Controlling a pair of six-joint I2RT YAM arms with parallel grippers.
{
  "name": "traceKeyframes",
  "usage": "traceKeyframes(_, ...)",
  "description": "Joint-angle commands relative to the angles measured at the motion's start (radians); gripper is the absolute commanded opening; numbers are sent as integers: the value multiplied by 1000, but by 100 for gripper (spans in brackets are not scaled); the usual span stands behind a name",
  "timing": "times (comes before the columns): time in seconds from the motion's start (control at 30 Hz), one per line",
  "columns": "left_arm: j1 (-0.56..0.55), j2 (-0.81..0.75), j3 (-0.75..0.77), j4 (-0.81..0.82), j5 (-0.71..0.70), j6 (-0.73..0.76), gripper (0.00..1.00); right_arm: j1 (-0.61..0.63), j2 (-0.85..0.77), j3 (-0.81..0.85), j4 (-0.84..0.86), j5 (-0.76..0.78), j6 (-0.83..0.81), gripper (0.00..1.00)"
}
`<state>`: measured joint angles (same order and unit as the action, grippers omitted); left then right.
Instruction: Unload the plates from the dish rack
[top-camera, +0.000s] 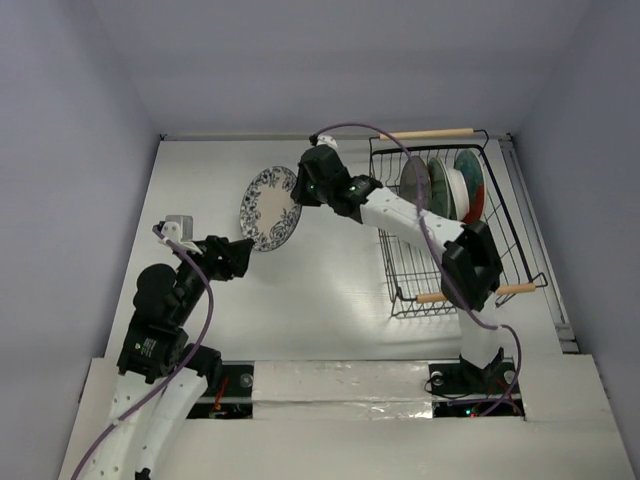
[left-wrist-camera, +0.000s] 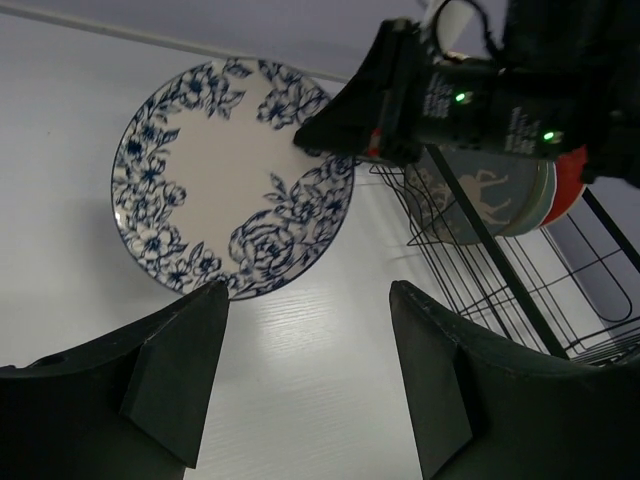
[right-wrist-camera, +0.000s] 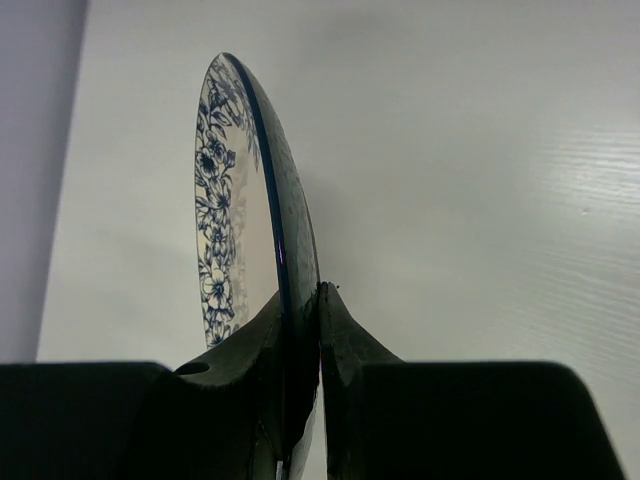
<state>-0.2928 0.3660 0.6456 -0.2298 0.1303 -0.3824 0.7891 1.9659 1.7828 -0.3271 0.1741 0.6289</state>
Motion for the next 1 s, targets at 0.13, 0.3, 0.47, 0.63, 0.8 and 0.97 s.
traceKeyframes(0.13,3,8,57,15,-60,14,63,19,74,26,304,-59,140,0)
traceKeyframes(0.3,3,7,40,17,-51,10,64,19,137,-29,364,-70,184,0)
traceKeyframes(0.47,3,27,29,35,-14,11,68,19,149,-150,439,-67,238,3)
traceKeyframes(0.63,3,30,23,41,2,11,69,19,131,-206,428,-22,247,35)
traceKeyframes(0.8,3,24,22,43,8,10,69,19,134,-217,361,-2,230,65)
traceKeyframes(0.97,3,13,20,44,8,10,69,19,156,-203,330,-12,215,74)
